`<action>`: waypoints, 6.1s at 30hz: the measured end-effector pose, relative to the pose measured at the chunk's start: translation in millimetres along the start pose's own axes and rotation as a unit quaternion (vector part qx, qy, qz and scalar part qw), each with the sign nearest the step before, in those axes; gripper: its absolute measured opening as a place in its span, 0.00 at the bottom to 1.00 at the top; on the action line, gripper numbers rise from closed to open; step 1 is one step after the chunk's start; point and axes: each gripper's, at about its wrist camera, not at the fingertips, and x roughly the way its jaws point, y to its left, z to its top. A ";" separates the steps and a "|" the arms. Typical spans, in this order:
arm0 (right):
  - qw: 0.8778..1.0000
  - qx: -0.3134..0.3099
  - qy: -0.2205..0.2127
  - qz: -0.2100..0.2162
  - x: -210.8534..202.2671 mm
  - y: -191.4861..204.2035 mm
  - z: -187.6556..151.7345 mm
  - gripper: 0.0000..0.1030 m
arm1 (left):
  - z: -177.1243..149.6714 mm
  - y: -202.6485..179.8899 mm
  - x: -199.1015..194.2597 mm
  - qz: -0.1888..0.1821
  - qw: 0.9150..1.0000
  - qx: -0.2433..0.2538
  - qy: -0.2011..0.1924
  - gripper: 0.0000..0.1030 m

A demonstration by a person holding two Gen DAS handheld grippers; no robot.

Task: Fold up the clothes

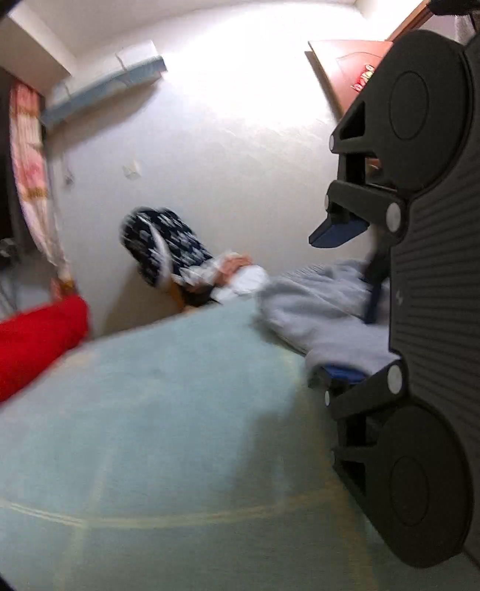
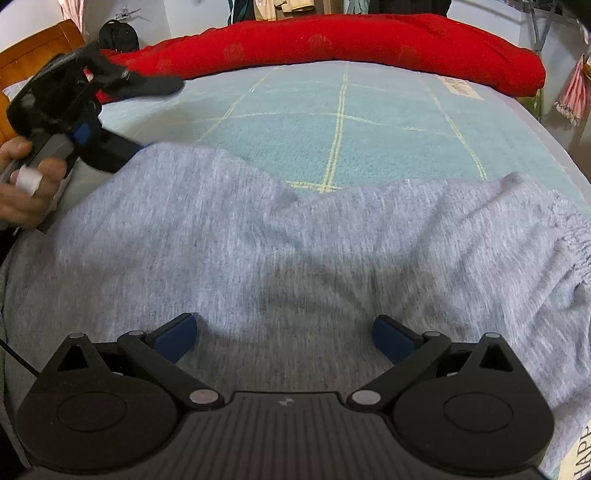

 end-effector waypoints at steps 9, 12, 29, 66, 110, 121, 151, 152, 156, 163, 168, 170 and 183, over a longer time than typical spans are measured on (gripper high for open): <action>1.000 -0.003 -0.006 0.005 1.5 0.8 1.8 1.00 | -7.9 -34.4 -28.4 0.063 0.993 0.098 -0.022 0.60; 1.000 -0.002 -0.007 0.006 -0.2 0.5 0.5 1.00 | -28.2 -33.3 -15.3 0.101 0.985 0.135 0.030 0.59; 1.000 0.000 -0.013 0.004 6.5 1.5 6.3 1.00 | -6.2 9.0 41.1 0.074 0.972 0.175 0.138 0.34; 0.987 0.075 -0.089 -0.107 -48.9 -64.1 -3.2 0.99 | -75.7 -84.6 18.3 0.271 0.946 0.176 -0.009 0.41; 0.978 -0.174 -0.100 0.052 -50.0 -60.6 -7.6 1.00 | -207.0 -144.0 64.8 0.514 0.831 0.209 0.024 0.67; 0.986 -0.151 -0.036 0.067 -23.5 -65.5 -20.2 1.00 | -198.4 -149.4 23.9 0.508 0.848 0.136 -0.062 0.70; 0.987 -0.098 -0.068 0.106 -24.4 7.7 34.3 1.00 | -181.0 -116.9 -110.7 0.485 0.852 0.036 -0.192 0.72; 0.986 -0.095 -0.068 0.118 -23.1 6.3 35.4 1.00 | -182.5 -116.0 -109.4 0.487 0.851 0.031 -0.196 0.72; 0.978 -0.076 -0.062 0.182 -21.1 -2.1 42.2 1.00 | -193.8 -117.2 -105.9 0.495 0.841 0.001 -0.218 0.76; 0.959 -0.090 -0.031 0.268 -7.5 -9.2 43.5 1.00 | -229.0 -125.9 -80.4 0.534 0.807 -0.055 -0.246 0.78; 0.933 -0.099 -0.019 0.346 -2.8 -6.0 55.8 1.00 | -250.3 -145.0 -79.9 0.549 0.787 -0.078 -0.271 0.79; 0.923 -0.091 -0.010 0.374 3.5 0.5 63.7 1.00 | -255.4 -151.0 -84.4 0.551 0.779 -0.084 -0.287 0.81; 0.841 -0.127 0.079 0.520 24.3 105.0 88.1 1.00 | -274.7 -144.3 -127.8 0.515 0.769 -0.126 -0.357 0.87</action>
